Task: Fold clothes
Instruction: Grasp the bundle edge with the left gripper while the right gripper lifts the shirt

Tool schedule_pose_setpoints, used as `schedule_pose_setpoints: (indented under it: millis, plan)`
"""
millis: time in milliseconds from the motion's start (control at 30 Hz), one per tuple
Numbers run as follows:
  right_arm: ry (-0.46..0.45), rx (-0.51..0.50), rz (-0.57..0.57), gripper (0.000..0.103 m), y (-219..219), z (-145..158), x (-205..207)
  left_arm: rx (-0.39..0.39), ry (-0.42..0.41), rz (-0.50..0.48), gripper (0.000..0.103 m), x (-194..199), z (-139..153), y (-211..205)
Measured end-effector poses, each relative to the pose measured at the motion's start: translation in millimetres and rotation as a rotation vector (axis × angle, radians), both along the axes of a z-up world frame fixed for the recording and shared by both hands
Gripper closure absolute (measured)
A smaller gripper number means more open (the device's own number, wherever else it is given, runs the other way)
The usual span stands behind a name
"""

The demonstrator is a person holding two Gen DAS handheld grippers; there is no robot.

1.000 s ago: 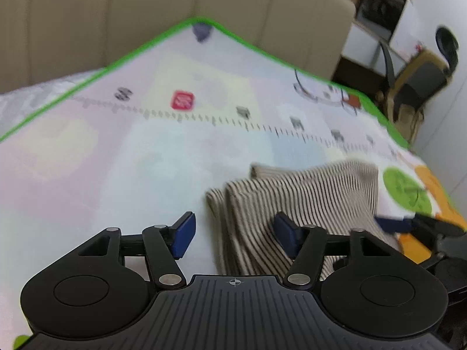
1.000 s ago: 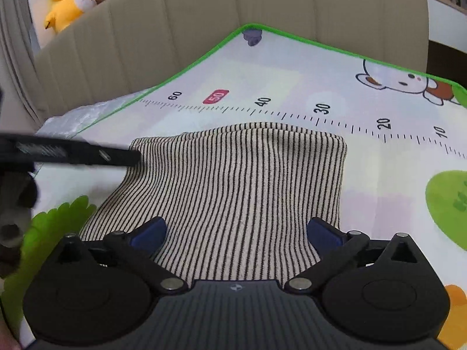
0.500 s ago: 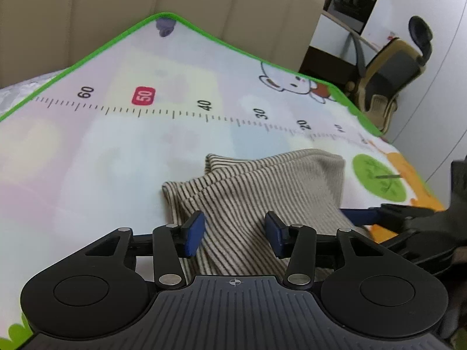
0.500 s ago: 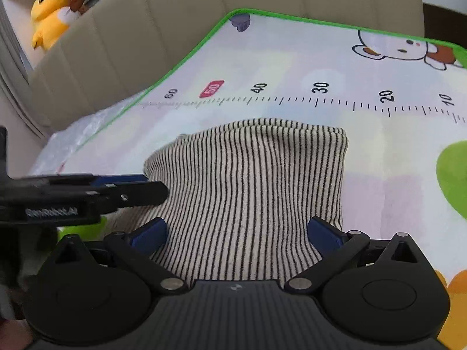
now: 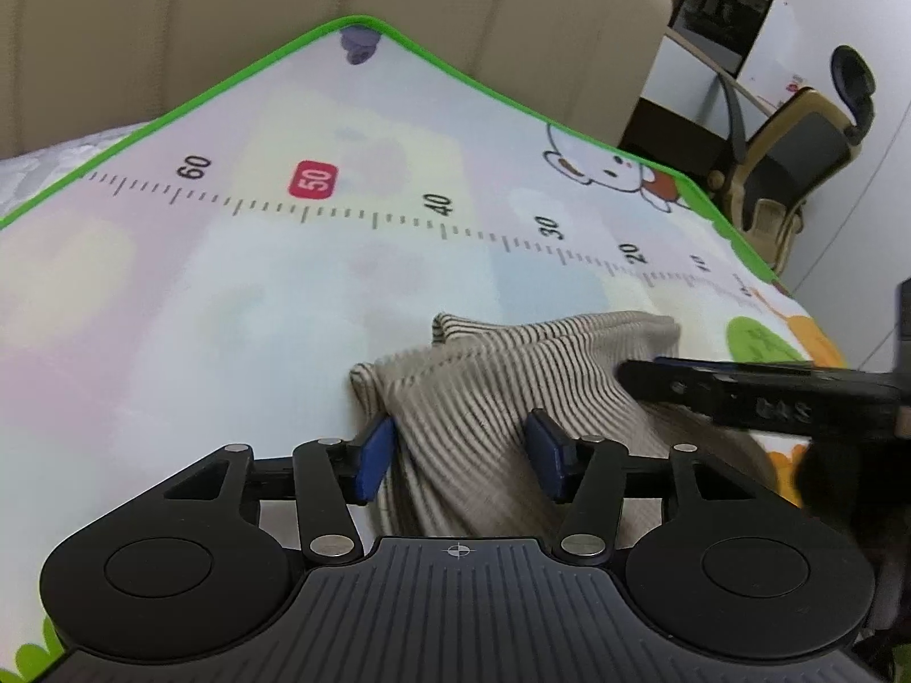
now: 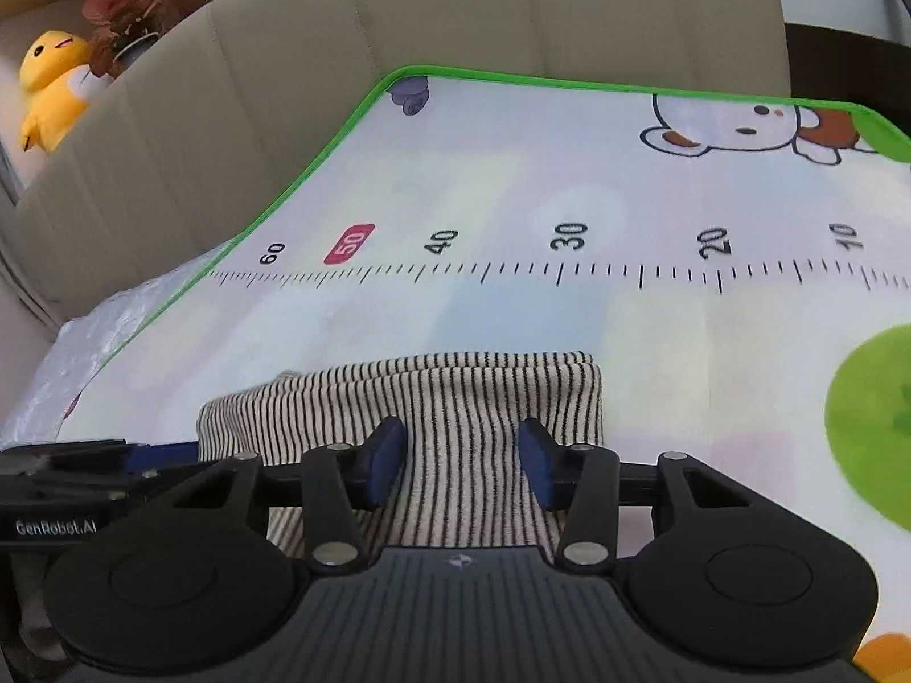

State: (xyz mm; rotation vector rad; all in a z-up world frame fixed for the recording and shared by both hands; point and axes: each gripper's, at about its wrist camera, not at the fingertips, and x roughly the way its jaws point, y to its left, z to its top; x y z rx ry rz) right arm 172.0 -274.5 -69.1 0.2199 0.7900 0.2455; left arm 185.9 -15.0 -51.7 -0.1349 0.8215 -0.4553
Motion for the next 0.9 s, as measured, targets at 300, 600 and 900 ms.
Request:
schedule_pose_setpoints:
  millis: [300,600,900]
  plan:
    - [0.16,0.375,0.008,0.032,-31.9,40.0,-82.5,-0.094,-0.081,0.021,0.03,10.7,33.4,26.0]
    - [0.361,0.467,-0.057,0.039,-16.3,-16.4,-102.2,0.073,0.011,-0.33,0.005,58.3,14.4,-37.6]
    - [0.269,0.376,-0.053,0.052,-43.4,-1.8,-67.8,-0.048,0.204,-0.242,0.01,50.8,-11.6,-18.6]
